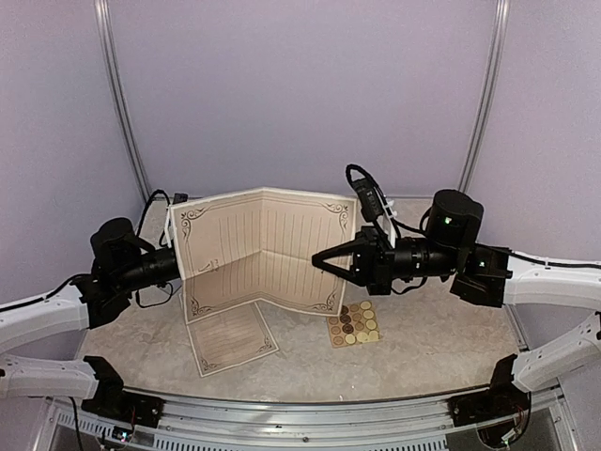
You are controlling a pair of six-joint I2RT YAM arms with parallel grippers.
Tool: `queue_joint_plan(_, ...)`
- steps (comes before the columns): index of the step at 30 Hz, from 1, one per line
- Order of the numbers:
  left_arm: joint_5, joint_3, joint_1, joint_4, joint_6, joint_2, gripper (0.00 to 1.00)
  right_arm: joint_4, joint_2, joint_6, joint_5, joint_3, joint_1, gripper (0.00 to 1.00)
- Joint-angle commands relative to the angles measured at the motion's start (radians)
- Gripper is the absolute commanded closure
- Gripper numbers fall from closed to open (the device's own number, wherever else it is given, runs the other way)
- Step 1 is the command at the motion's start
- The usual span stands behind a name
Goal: Place the letter into the envelope and seal it
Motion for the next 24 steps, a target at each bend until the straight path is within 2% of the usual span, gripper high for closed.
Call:
queue_joint_plan(1,0.111,0.068,-0.099,0.113,0.066,0.01,0.37,0.021,0.044,0.035,-0.037,0.038,0.005,1.0)
queue_joint_plan(11,0.158,0.148,-0.235,0.128,0.101,0.084,0.33,0.016,0.098,0.056,-0.101,0.072,0.004,1.0)
queue_joint_plan(17,0.174,0.163,-0.265,0.145,0.096,0.117,0.31,0.014,0.105,0.069,-0.079,0.074,0.0,1.0)
queue_joint_plan(24,0.134,0.127,-0.266,0.142,0.087,0.058,0.28,0.022,0.095,0.096,-0.041,0.054,-0.019,1.0)
